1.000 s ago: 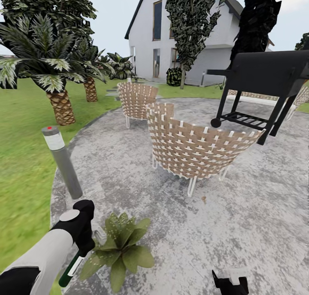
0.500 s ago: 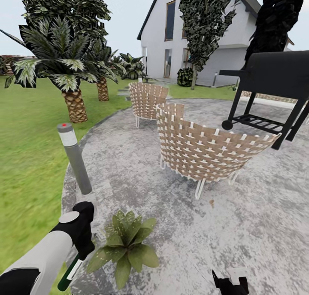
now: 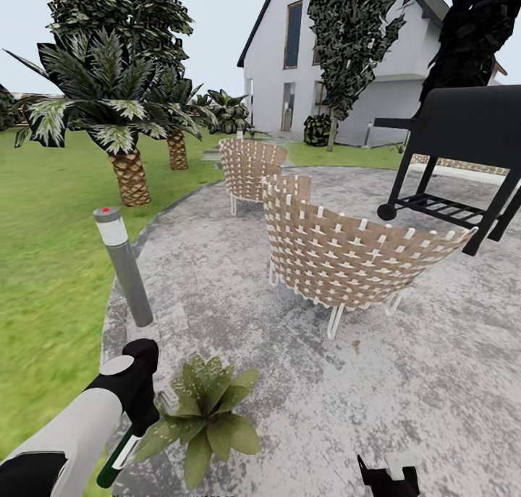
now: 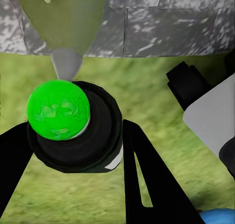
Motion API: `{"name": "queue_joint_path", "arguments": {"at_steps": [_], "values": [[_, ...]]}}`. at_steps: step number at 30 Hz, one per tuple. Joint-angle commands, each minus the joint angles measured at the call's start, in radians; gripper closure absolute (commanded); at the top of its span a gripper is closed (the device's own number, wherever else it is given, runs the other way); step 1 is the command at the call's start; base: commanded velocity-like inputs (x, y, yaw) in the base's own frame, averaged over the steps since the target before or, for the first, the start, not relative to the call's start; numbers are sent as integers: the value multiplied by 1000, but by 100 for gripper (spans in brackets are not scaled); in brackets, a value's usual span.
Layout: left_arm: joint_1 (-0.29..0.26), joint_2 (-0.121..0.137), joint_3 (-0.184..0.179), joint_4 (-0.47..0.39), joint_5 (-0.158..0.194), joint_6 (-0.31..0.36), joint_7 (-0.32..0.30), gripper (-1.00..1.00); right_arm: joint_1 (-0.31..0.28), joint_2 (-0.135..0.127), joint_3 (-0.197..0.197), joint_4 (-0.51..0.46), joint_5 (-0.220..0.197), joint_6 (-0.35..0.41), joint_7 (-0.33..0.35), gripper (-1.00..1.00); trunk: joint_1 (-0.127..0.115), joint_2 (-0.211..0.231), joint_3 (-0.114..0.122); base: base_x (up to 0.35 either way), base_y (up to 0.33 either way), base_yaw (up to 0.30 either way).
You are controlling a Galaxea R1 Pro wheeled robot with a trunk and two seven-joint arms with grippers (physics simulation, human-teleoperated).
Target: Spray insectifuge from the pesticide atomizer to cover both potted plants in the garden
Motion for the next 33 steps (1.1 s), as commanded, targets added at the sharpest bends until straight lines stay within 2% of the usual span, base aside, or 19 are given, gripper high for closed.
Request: {"name": "queue_joint_path", "arguments": {"at_steps": [1, 3, 4, 6, 9, 13, 17, 18, 20, 21, 25, 30, 32, 33], "values": [[-2, 0, -2, -2, -8, 11, -9, 100, -1, 0, 8, 1, -10, -3, 3, -100, 0, 0, -1, 0, -3, 242], [-10, -6, -6, -5, -11, 11, -9, 100, -1, 0, 8, 1, -10, -3, 3, -100, 0, 0, -2, 0, -1, 255], [-17, -25, -7, -6, -16, 11, -9, 100, -1, 0, 8, 1, -10, -3, 3, -100, 0, 0, -2, 0, 0, 148], [-39, -57, -7, -6, -50, 11, -9, 100, -1, 0, 8, 1, -10, -3, 3, -100, 0, 0, -2, 0, 0, 57], [-58, -76, -5, 5, -99, 17, -11, 100, -1, 0, 8, 1, -10, -3, 3, -100, 0, 0, -2, 0, 0, 11], [-51, -64, -3, 9, -104, 18, -11, 100, -1, 0, 8, 1, -10, -3, 3, -100, 0, 0, -2, 0, 0, 0], [-44, -12, 3, 11, -97, 16, -14, 100, -1, 0, 8, 1, -10, -3, 3, -100, 0, 0, -2, 0, 0, 0], [-43, 8, 4, 14, -94, 16, -16, 100, -1, 0, 8, 1, -10, -3, 3, -100, 0, 0, -2, 0, 0, 0], [-42, 38, 7, 39, -81, 14, -16, 100, -1, 0, 8, 1, -10, -3, 3, -100, 0, 0, -2, 0, 0, 0], [-42, 42, 7, 48, -72, 14, -15, 100, -1, 0, 8, 1, -10, -3, 3, -100, 0, 0, -2, 0, 0, 0], [-41, 48, 7, 98, -4, 11, -3, 100, -1, -4, 8, 1, -10, -3, 3, -100, 0, 0, -2, 0, 0, 0], [23, 49, 8, 109, 18, 8, 7, 100, -1, -4, 8, 21, -10, -3, 1, -100, 0, 0, -2, 0, 0, 0], [31, 51, 10, 112, 53, 8, 27, 100, -1, -3, 8, 22, -10, -3, 1, -100, 0, 0, -2, 0, 0, 0], [43, 52, 16, 112, 81, 7, 58, 100, -1, -4, 8, 22, -11, -3, 1, -100, 0, 0, -2, 0, 0, 0]]}}
